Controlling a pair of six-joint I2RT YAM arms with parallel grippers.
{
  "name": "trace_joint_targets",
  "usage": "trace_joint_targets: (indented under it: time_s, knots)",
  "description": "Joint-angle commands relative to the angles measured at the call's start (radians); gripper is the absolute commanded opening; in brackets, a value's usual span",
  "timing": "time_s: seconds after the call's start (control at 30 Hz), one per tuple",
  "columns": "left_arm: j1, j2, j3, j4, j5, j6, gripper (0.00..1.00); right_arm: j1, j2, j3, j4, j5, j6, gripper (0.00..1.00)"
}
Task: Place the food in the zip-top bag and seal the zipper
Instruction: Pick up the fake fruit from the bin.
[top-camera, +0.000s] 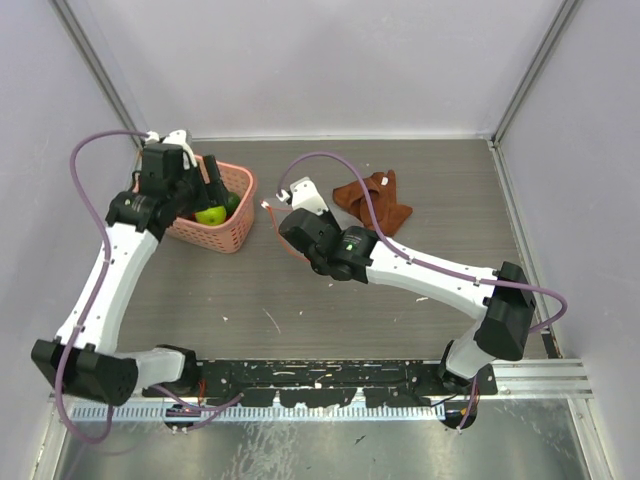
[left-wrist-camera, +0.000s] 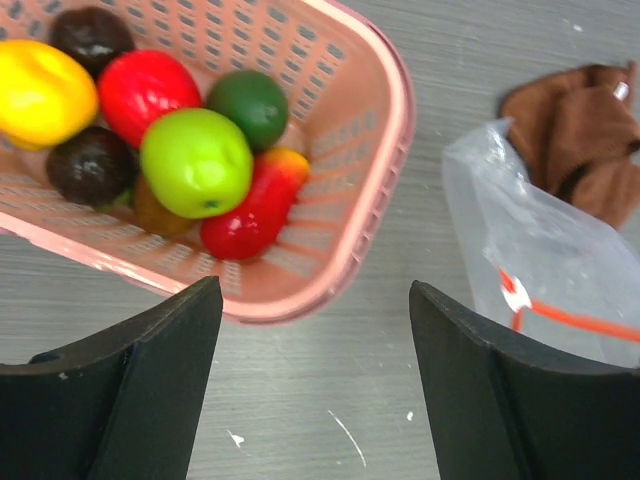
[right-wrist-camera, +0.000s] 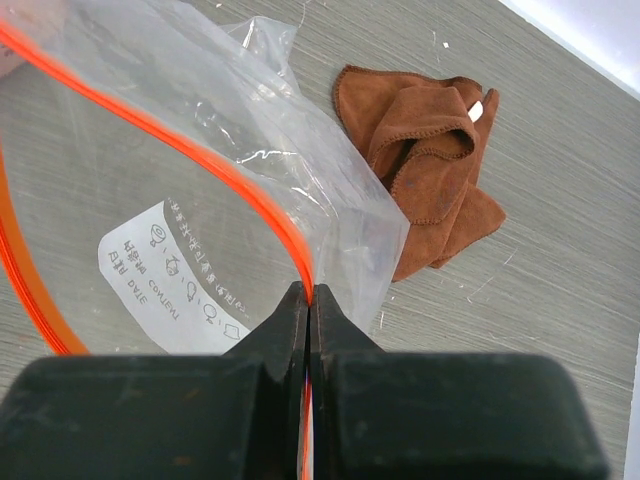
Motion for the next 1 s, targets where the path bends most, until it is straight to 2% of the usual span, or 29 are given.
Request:
trace_joint_targets:
  time_s: [0.0,0.27,0.43,0.67,0.83,0.97]
  knots:
    - [0.058,0.135,0.119,-0.086,-0.054,0.09,0.78,0.007,-0.005,0.012,0.047,0.006,-0.002,0.0]
    - [0.142,0.366,0.244,-0.182,-0.053,0.103,0.85,0.008,-0.002,0.009,0.059,-0.005,0.0,0.0]
    - [0.151,0.487,0.282,-0.179,-0.03,0.081,0.87,0.007,0.011,0.014,0.063,-0.009,-0.005,0.0]
    - [0.163,0.61,0.308,-0.165,-0.029,0.05,0.96,0.007,0.007,0.006,0.073,-0.01,-0.01,0.0]
    - [0.167,0.655,0.287,-0.142,-0.024,0.03,0.96,0.008,0.014,0.004,0.076,-0.015,-0.014,0.0]
    - [0.167,0.673,0.274,-0.132,-0.008,0.022,0.92,0.008,0.018,0.005,0.078,-0.017,-0.013,0.0]
